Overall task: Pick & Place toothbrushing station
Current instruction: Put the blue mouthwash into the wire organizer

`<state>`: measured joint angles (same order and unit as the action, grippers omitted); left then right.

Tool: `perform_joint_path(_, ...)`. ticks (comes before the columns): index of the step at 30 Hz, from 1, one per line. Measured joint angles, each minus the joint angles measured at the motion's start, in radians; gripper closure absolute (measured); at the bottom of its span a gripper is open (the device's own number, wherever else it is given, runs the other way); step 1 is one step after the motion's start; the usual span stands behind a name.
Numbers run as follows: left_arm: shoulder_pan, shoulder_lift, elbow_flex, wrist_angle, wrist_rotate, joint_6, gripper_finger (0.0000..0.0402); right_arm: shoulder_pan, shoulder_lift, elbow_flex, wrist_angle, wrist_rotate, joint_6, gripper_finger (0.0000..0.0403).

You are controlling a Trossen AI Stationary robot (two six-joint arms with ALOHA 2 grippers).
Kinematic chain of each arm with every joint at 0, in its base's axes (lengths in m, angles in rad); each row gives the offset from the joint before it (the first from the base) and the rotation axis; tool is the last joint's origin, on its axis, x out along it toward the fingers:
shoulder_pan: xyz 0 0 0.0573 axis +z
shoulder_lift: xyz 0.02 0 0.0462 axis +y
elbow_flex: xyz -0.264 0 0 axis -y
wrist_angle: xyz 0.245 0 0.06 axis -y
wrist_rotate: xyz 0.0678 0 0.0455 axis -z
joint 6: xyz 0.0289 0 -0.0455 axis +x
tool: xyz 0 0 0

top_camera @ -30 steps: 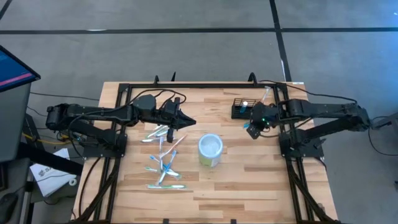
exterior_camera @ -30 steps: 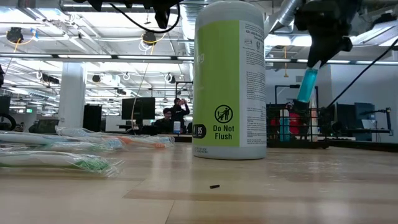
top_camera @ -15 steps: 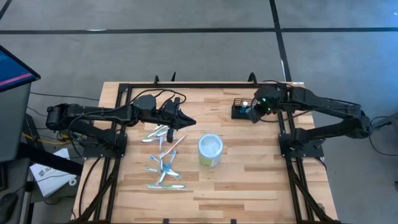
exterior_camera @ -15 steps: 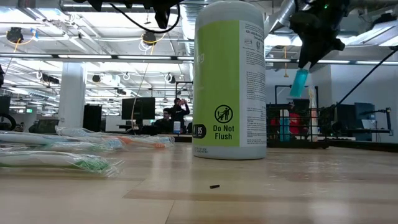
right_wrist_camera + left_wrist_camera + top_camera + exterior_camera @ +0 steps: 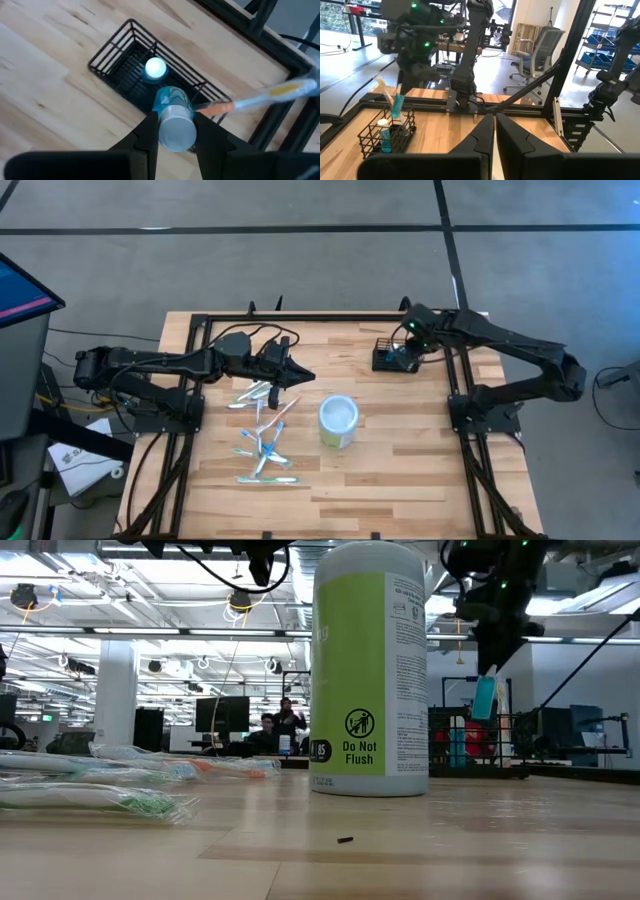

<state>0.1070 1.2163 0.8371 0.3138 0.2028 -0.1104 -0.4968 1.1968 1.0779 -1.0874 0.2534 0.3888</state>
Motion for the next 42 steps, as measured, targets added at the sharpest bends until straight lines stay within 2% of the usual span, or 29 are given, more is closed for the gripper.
perform_joint_path(8,0.000,0.000,0.000,0.000,0.000,0.000,0.0390,-0.023,0.069,0.000,0.034,-0.050,-0.050,0.0317)
perform_joint_path(20,0.000,0.000,0.000,-0.001,0.000,-0.002,0.0390,-0.025,0.067,-0.052,0.096,-0.076,-0.070,0.0317)
perform_joint_path(26,0.000,0.000,0.000,-0.001,0.000,-0.002,0.0390,-0.081,0.067,-0.103,0.133,-0.122,-0.083,0.0317)
perform_joint_path(42,0.000,0.000,0.000,-0.001,0.000,-0.001,0.0390,-0.120,0.068,-0.106,0.165,-0.178,-0.111,0.0307)
